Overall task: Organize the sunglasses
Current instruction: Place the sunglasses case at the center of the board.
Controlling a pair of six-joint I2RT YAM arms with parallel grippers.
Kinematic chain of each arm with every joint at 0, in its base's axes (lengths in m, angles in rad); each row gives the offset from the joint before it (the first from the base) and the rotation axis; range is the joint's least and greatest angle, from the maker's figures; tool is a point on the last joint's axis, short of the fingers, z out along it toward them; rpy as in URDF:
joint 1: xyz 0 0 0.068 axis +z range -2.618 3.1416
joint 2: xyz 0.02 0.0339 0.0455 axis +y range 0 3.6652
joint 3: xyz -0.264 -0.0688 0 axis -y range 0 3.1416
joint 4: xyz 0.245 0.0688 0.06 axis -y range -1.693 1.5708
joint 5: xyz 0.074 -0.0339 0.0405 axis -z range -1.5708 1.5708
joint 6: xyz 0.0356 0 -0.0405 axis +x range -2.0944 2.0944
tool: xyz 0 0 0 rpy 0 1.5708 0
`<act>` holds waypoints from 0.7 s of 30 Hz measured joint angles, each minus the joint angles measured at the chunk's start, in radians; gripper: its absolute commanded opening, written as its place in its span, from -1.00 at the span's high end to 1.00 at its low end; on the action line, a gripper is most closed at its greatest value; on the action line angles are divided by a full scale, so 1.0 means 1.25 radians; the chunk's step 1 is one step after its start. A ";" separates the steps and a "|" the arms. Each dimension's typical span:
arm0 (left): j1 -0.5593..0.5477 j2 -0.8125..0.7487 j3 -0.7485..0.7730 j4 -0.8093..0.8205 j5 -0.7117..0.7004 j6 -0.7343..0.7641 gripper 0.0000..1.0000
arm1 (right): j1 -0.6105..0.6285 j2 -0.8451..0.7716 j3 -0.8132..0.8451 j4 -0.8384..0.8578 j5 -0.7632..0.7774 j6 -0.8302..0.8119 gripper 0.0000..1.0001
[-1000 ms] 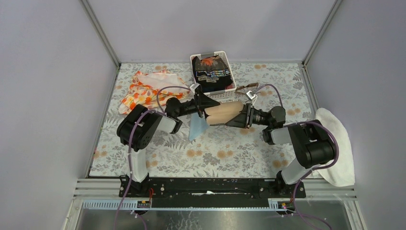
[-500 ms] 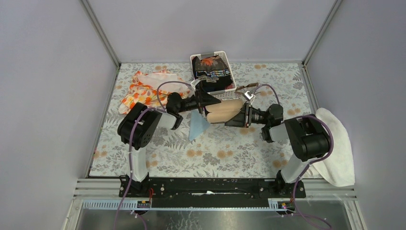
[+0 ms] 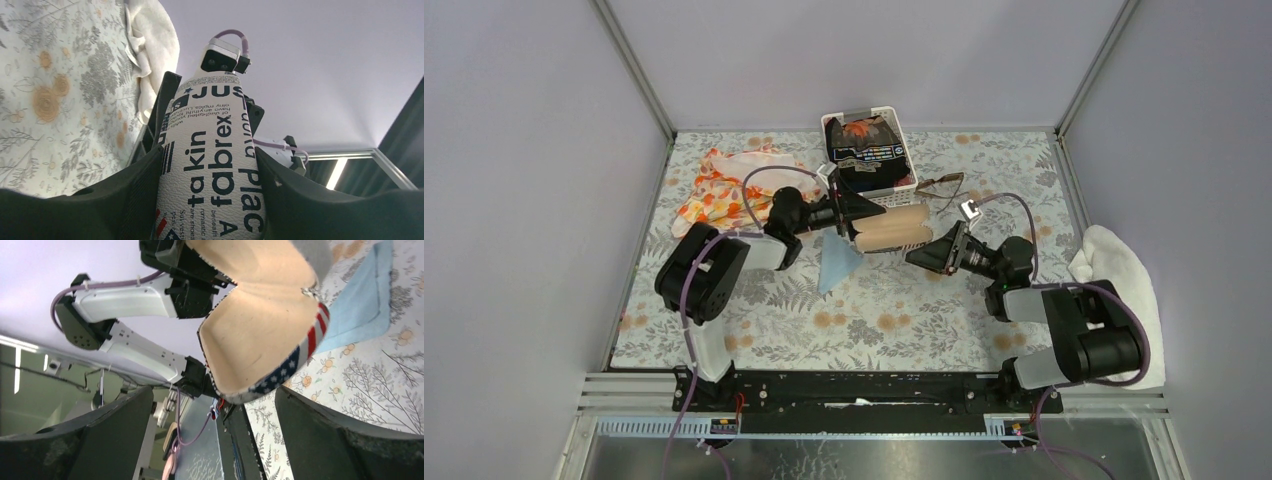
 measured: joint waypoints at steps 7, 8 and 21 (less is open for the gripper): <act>-0.008 -0.075 -0.092 -0.051 -0.093 0.093 1.00 | 0.026 -0.155 -0.089 -0.140 0.222 0.077 -0.99; -0.012 -0.086 -0.106 -0.058 -0.113 0.107 1.00 | 0.041 -0.186 -0.097 -0.171 0.258 0.085 -0.99; -0.103 -0.094 -0.172 -0.007 -0.227 0.115 1.00 | 0.117 -0.377 -0.097 -0.560 0.603 0.117 -0.32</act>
